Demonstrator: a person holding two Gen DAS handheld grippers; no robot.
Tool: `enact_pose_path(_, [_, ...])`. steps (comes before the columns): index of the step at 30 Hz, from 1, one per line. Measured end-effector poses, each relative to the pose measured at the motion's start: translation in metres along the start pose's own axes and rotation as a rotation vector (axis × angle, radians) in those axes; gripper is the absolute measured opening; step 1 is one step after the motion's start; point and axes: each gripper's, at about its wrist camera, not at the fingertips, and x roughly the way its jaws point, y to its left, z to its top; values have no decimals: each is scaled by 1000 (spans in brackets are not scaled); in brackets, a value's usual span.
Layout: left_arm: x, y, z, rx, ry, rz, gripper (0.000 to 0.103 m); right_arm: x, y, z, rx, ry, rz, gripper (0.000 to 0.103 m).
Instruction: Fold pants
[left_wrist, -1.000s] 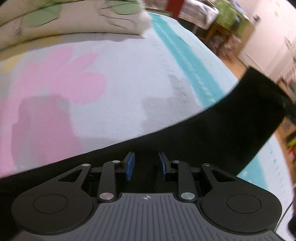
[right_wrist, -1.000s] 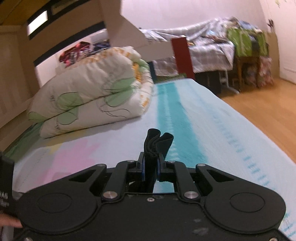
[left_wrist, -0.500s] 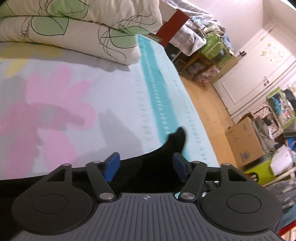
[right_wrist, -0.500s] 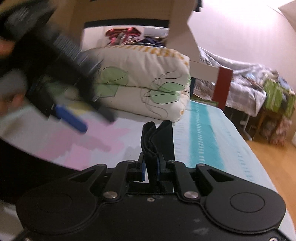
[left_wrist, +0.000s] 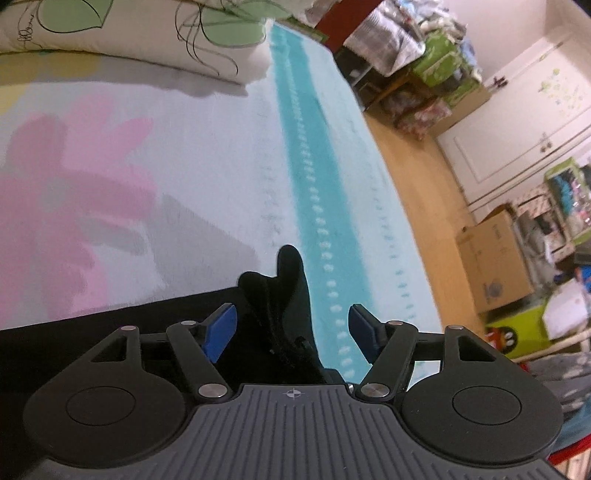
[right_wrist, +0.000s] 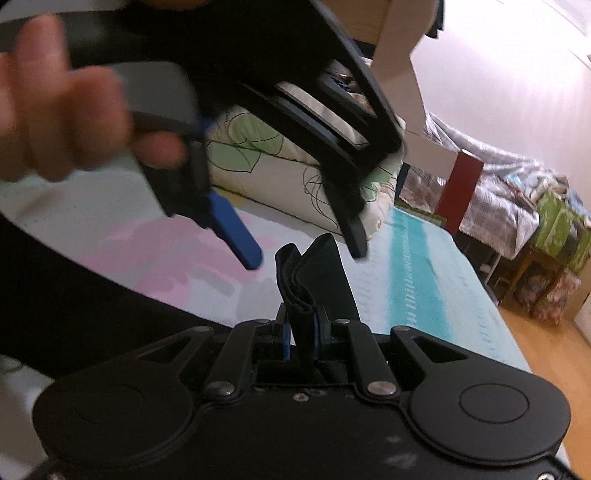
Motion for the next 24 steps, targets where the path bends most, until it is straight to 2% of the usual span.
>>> enact_pose_path(4, [17, -4, -3, 23, 33, 35, 64, -4, 7, -1, -40, -7, -1, 12])
enact_pose_path(5, [18, -5, -4, 36, 18, 43, 56, -4, 9, -1, -52, -8, -4, 12])
enact_pose_path(6, [18, -6, -6, 49, 3, 60, 36, -5, 13, -2, -67, -8, -12, 12])
enact_pose_path(8, [14, -7, -10, 91, -9, 102, 17, -8, 20, -1, -93, -13, -35, 12])
enact_pose_path(9, [10, -7, -12, 109, -16, 115, 13, -11, 22, 0, -102, -18, -46, 12])
enact_pose_path(17, [-46, 10, -31, 240, -56, 164, 11, -35, 72, 16, -149, -62, -45, 12])
enact_pose_path(24, [-72, 80, -51, 165, -22, 192, 11, -36, 136, 20, -206, -47, 52, 12])
